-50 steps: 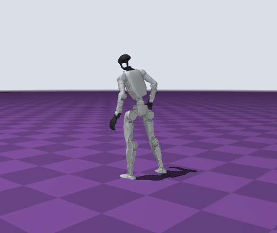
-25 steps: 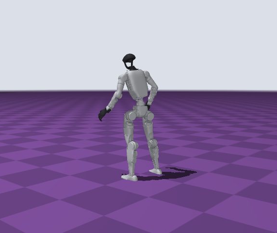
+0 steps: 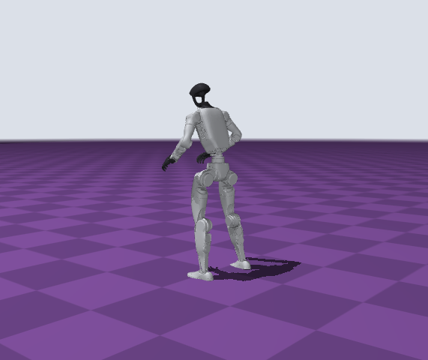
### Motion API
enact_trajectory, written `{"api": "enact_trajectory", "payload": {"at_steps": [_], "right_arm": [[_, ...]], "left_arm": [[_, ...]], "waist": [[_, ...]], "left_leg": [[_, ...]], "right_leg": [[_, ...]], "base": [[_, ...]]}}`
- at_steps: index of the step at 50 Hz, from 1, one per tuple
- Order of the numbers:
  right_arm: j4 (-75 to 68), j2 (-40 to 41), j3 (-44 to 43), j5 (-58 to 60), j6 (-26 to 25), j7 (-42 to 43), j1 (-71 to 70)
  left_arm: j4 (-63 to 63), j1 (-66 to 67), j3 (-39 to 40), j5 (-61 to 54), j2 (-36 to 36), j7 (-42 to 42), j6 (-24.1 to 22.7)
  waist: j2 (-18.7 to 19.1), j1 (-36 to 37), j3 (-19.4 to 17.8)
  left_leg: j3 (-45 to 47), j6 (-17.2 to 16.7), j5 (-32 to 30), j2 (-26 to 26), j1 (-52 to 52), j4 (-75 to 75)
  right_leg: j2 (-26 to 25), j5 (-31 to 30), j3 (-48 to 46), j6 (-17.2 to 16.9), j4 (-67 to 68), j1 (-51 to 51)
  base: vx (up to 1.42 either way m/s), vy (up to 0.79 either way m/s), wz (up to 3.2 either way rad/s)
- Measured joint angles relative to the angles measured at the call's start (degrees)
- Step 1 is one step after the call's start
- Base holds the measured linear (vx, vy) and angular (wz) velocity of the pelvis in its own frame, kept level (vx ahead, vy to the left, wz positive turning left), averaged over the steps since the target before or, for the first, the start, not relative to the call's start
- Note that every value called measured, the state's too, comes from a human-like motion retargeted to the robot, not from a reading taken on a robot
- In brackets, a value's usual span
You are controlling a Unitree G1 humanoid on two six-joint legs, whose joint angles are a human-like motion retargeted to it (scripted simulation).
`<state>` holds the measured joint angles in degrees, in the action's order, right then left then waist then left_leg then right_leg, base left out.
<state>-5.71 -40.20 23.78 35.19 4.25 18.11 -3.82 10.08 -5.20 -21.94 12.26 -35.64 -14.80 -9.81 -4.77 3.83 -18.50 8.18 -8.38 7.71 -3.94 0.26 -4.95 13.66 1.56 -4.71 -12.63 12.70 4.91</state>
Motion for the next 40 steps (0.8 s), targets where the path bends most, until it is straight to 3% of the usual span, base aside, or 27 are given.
{"api": "enact_trajectory", "payload": {"at_steps": [5,8,12,18,23,28,30,37,40], "right_arm": [[-1.3,-2.2,6.7,5.5,-1.0,0.8,-9.7],[-2.4,-2.7,10.5,8.8,-1.2,0.7,-14.7],[-3.6,-4.8,13.3,13.7,-4.1,4.3,-21.4],[-10.8,-6.0,20.6,16.1,-9.6,10.8,-32.4],[-28.6,3.3,30.9,14.8,-13.4,14.0,-46.5],[-48.9,14.8,38.9,9.2,-14.4,17.2,-59.5],[-56.5,19.2,46.2,3.7,-15.2,15.1,-67.5],[-69.8,27.4,53.5,1.3,-15.4,17.6,-81.6],[-70.0,27.2,52.3,3.0,-13.0,14.2,-87.4]], "left_arm": [[5.8,-4.2,-1.6,2.7,0.2,-3.0,1.8],[10.4,-8.9,-5.0,8.1,-1.3,-3.8,2.5],[15.8,-19.4,-9.4,14.1,-2.7,-3.6,3.5],[24.0,-30.6,-14.1,17.1,0.4,-7.0,6.0],[32.4,-38.9,-20.5,10.5,2.5,-12.3,6.7],[42.3,-49.6,-27.5,4.3,4.0,-12.0,4.9],[48.4,-57.7,-34.6,0.1,4.7,-12.3,4.3],[61.3,-73.0,-44.4,-9.3,5.8,-8.6,3.1],[66.6,-79.4,-43.0,-2.4,6.4,-3.2,3.4]], "waist": [[1.3,-1.1,-4.1],[0.2,-2.7,-7.0],[1.4,-4.5,-10.9],[4.4,-5.3,-11.3],[3.8,-5.9,-11.3],[2.4,-7.8,-11.3],[1.2,-8.8,-11.3],[-0.6,-10.6,-11.3],[-2.3,-12.2,-11.3]], "left_leg": [[0.0,-2.4,-3.7,-1.6,-0.5,5.7],[-0.3,-3.1,-3.7,-1.0,-3.8,2.9],[-5.0,-2.7,-9.0,0.2,-6.2,9.7],[-7.2,-5.2,-12.6,-1.2,-16.5,9.7],[-6.7,-6.1,-15.2,-3.3,-23.9,9.9],[-6.5,-6.6,-17.7,-3.4,-32.7,9.9],[-6.5,-6.6,-19.3,-3.4,-39.0,9.9],[-5.4,-6.6,-22.3,-3.4,-51.3,9.9],[-1.5,-6.6,-20.3,-1.3,-60.8,3.1]], "right_leg": [[-2.5,0.0,4.1,0.5,2.3,6.8],[-0.3,-0.2,0.7,0.8,1.7,8.8],[0.6,-5.5,-3.1,1.1,-5.2,9.1],[-0.3,-9.2,-6.1,-0.4,-5.9,17.5],[-2.8,-13.0,-5.8,-0.6,-9.3,24.0],[-3.5,-17.5,-5.8,-2.3,-14.2,30.5],[-3.9,-20.0,-5.7,-2.3,-16.9,35.6],[-5.1,-23.6,-5.6,-2.4,-17.7,48.0],[-3.5,-23.4,-5.3,-2.4,-13.8,57.1]], "base": [[-0.1,-0.07,-0.1],[-0.07,-0.14,0.45],[-0.13,-0.17,0.8],[-0.14,-0.18,0.4],[-0.13,-0.16,-0.13],[-0.11,-0.07,0.05],[-0.14,-0.05,0.13],[-0.07,-0.02,0.01],[-0.12,0.12,0.28]]}}
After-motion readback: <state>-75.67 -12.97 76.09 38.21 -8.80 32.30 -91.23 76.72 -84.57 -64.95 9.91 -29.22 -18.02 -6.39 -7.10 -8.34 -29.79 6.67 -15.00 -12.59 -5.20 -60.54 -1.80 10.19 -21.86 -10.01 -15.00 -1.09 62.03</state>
